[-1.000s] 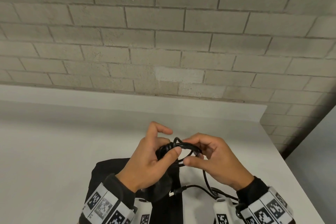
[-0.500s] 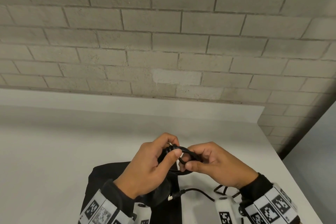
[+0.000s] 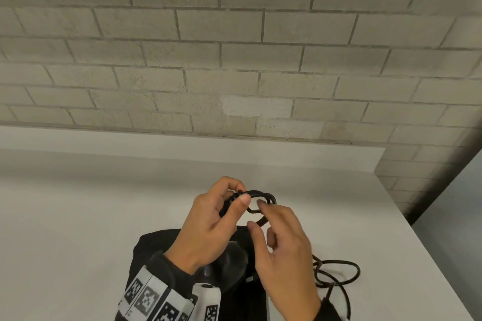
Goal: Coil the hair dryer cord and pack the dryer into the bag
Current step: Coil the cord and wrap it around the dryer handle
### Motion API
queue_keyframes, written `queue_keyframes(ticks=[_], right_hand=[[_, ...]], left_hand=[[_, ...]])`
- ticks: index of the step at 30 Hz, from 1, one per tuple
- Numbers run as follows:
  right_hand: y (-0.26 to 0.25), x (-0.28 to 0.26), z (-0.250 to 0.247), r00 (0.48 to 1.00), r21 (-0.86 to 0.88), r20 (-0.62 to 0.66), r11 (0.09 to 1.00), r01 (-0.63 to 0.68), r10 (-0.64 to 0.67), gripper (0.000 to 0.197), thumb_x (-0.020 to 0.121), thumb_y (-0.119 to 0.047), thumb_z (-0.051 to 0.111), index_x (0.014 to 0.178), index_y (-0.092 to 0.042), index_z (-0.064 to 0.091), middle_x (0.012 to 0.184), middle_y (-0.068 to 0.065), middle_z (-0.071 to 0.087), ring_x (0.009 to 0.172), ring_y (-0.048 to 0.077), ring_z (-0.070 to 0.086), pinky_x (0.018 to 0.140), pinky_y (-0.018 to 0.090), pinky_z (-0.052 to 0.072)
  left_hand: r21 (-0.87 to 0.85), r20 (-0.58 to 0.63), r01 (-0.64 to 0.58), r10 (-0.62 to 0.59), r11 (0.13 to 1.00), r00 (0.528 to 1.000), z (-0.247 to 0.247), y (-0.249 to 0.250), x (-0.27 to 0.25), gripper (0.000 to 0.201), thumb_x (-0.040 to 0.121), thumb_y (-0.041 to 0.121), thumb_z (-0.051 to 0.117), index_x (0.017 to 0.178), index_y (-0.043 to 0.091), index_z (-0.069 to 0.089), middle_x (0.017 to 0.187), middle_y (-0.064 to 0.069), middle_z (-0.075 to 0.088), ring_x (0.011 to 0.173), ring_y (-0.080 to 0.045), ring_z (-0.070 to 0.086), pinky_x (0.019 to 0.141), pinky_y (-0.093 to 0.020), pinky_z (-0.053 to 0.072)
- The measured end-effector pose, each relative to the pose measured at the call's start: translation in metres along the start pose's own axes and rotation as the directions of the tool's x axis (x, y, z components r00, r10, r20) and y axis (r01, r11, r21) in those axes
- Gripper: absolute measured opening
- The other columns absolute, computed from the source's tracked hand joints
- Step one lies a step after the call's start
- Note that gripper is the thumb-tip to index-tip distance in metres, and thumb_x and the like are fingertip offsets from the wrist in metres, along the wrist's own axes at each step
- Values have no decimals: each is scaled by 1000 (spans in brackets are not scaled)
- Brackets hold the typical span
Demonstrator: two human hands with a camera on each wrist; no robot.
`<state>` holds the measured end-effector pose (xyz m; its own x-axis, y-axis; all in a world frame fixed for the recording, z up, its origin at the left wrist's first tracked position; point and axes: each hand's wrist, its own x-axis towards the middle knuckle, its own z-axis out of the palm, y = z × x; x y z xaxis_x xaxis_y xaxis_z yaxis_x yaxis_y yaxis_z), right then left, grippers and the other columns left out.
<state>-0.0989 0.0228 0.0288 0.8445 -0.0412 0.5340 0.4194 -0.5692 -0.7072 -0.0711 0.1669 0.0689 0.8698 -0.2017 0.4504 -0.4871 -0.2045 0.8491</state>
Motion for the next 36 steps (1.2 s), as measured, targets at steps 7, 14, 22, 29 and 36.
queue_keyframes(ticks=[7,14,22,29,36], right_hand=[[-17,13,-14,939,-103,308,987,-125,151,18,93,-48,49,102,-39,61,94,-28,58,96,-4,47,77,14,40],[-36,24,-66,736,475,642,641,-603,216,19,70,-20,80,85,-11,72,70,1,66,68,10,60,70,19,49],[-10,-6,-53,916,551,360,752,-362,177,11,74,-23,77,83,-23,72,125,-4,66,125,13,55,109,35,41],[-12,-11,-54,815,824,474,158,-544,334,64,50,-45,92,95,-4,71,44,15,50,34,27,54,38,29,46],[14,-20,-79,864,427,464,804,-414,199,32,57,-42,86,62,-20,63,59,9,62,59,20,60,67,24,48]], left_hand=[[71,-8,-21,21,997,1000,2,3,-2,9,99,26,53,99,17,53,57,18,53,45,0,50,50,-10,37],[195,-62,-68,82,978,995,3,-2,5,14,93,41,50,97,28,53,71,4,58,55,-8,51,52,-12,38],[148,-76,-28,40,989,996,2,-9,11,22,97,39,46,104,28,63,60,18,53,48,-4,46,47,-20,39],[123,-66,-16,24,992,998,-1,-13,14,27,95,43,39,88,27,59,54,16,44,45,-5,37,48,-19,32],[3,-98,29,-29,1000,995,-9,-25,14,31,93,42,39,87,20,61,51,14,36,49,-10,32,50,-22,28]])
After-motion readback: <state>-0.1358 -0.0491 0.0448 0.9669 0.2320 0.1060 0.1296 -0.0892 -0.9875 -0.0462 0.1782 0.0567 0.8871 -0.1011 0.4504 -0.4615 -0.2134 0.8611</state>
